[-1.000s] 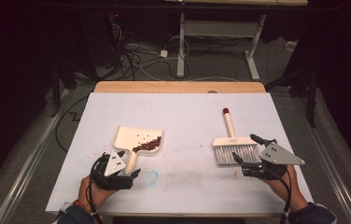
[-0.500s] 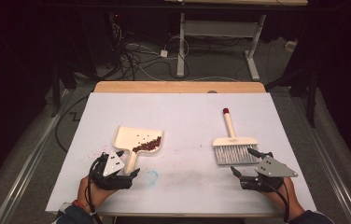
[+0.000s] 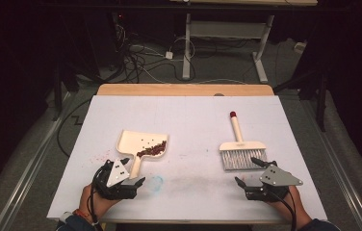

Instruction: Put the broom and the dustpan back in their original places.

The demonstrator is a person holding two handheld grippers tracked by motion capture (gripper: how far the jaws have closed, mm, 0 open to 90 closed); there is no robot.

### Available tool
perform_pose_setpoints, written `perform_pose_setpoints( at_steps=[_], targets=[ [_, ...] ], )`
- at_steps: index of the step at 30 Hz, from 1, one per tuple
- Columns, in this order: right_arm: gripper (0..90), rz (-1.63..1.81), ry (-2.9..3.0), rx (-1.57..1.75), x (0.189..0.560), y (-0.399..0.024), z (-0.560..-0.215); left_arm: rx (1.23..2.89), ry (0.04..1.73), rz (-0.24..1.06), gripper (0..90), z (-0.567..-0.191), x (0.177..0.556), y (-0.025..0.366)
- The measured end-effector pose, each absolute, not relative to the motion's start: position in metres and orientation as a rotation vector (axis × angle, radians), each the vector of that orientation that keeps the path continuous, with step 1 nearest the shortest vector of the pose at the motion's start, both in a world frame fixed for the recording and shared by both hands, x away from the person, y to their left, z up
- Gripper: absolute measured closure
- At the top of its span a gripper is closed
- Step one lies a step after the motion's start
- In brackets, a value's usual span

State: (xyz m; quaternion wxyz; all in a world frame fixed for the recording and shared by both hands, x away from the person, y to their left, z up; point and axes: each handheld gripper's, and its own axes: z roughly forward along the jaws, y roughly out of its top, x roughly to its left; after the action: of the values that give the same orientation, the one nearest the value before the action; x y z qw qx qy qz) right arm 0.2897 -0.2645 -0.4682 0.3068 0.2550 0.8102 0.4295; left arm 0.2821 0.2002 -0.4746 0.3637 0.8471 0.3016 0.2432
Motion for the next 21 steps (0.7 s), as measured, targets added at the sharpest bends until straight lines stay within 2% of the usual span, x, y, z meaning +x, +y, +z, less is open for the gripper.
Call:
perform_pose_setpoints(
  at_steps=[21],
  targets=[
    [17.5, 1.107, 2.117, 0.657, 0.2878, -0.2618, -0.4631, 2.176, 0.789, 0.617, 18.0, -0.4770, 0.2855, 0.1995]
  ],
)
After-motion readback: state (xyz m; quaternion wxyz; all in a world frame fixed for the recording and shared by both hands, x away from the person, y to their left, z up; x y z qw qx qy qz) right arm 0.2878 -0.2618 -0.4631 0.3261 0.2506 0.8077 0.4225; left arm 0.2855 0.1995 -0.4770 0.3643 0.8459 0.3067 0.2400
